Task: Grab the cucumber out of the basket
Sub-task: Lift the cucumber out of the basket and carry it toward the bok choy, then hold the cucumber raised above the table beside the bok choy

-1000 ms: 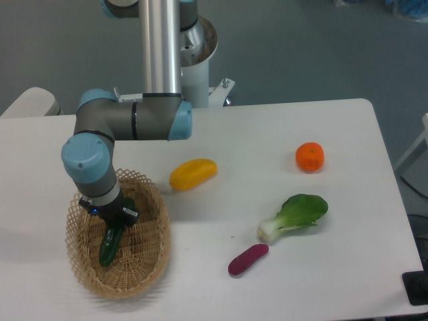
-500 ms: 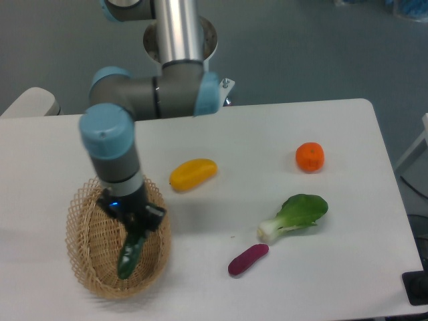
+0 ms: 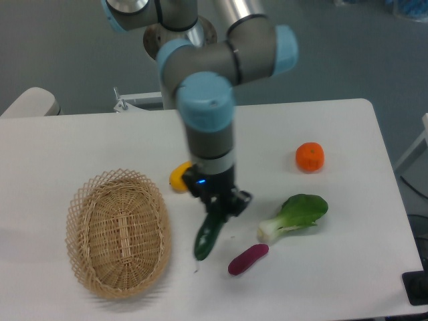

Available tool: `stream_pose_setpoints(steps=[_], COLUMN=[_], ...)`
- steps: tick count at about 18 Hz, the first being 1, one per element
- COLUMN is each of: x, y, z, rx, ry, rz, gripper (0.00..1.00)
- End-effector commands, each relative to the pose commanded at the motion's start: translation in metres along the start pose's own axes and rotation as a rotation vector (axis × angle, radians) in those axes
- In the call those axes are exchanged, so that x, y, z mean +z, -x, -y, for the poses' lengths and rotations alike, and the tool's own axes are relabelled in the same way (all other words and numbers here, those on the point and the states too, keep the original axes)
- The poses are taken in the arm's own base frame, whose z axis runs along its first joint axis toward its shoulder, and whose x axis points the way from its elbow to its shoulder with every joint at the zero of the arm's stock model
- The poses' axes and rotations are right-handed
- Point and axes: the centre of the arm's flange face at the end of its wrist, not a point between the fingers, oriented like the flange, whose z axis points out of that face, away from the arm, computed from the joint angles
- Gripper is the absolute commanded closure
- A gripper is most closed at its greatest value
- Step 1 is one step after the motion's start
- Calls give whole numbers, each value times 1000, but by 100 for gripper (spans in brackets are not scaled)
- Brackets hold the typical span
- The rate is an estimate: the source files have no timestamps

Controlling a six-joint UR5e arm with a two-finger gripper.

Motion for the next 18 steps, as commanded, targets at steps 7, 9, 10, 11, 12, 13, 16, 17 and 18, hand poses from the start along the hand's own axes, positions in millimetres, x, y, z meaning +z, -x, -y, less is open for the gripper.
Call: stream_pose_setpoints(steps=[7, 9, 10, 11, 12, 13, 16, 17, 18], x=[-4, -5, -5, -4, -3, -3, -2, -2, -2], y=[16, 16, 17, 18, 18, 18, 17, 17, 17], z=[-41, -40, -39, -38, -38, -38, -37, -36, -36], rx=[91, 94, 93, 94, 94, 94, 96, 97, 97], ry=[27, 26, 24, 22, 23, 21, 22, 21, 21], rz=[-41, -38, -38, -39, -40, -41, -42, -41, -42], gripper=[84, 84, 84, 84, 84, 84, 84, 84, 84])
